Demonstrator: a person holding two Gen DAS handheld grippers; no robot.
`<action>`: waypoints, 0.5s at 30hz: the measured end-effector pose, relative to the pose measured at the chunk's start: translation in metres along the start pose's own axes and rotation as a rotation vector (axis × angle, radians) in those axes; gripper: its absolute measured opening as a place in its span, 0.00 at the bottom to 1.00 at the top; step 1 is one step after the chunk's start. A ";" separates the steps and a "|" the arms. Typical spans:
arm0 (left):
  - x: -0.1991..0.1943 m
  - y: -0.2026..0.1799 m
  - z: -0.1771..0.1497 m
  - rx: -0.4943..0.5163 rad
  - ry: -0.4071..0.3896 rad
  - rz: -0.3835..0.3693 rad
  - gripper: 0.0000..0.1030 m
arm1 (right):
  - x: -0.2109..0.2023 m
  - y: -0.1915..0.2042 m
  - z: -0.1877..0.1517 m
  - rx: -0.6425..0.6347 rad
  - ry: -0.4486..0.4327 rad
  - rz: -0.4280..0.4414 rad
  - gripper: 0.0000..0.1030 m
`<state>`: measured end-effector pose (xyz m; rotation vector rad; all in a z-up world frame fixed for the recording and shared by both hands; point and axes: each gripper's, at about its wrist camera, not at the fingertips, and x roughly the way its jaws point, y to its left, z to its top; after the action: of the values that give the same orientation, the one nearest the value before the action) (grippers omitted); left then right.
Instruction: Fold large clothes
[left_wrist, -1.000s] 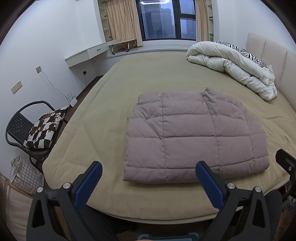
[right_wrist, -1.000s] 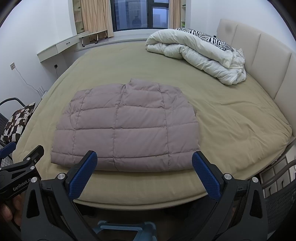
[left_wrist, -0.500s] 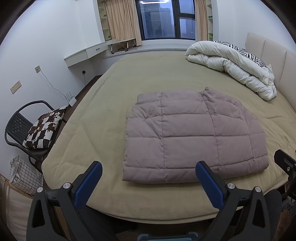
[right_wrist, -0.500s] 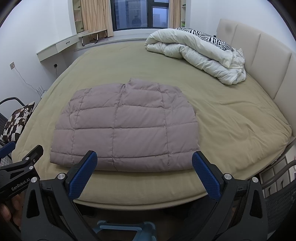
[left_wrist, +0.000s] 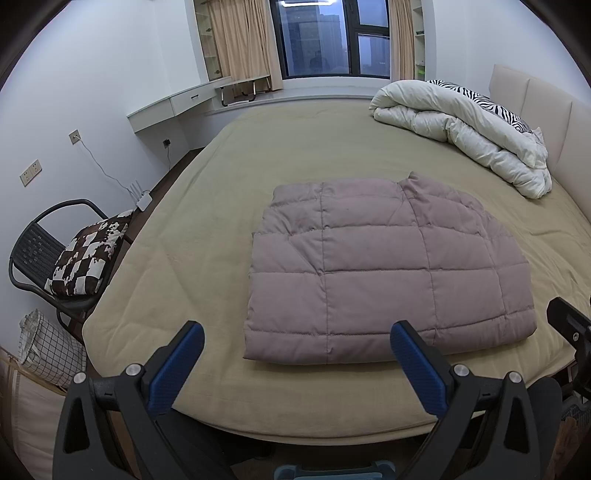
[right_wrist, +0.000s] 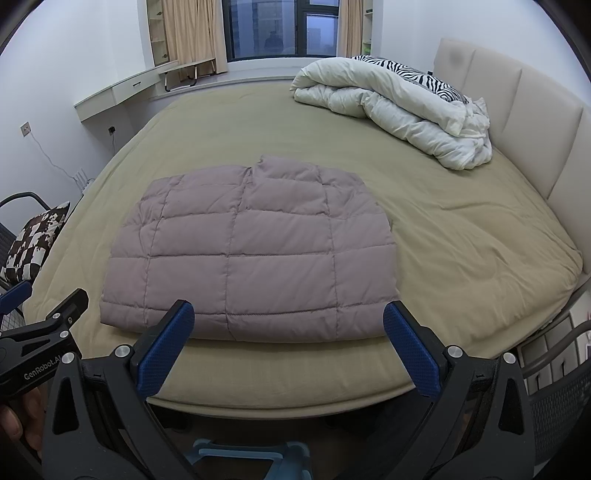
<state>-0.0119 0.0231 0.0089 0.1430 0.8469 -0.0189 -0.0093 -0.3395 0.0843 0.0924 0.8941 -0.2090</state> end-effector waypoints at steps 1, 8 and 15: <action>0.000 0.000 0.000 0.000 0.000 -0.001 1.00 | 0.001 -0.001 0.000 0.000 0.001 0.000 1.00; 0.000 -0.001 -0.002 0.000 0.004 0.000 1.00 | 0.002 -0.002 0.000 -0.001 0.001 0.000 1.00; 0.001 -0.001 -0.003 0.001 0.005 -0.001 1.00 | 0.003 -0.002 0.000 0.001 0.004 0.002 1.00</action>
<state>-0.0136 0.0226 0.0061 0.1434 0.8515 -0.0198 -0.0077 -0.3424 0.0817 0.0944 0.8979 -0.2076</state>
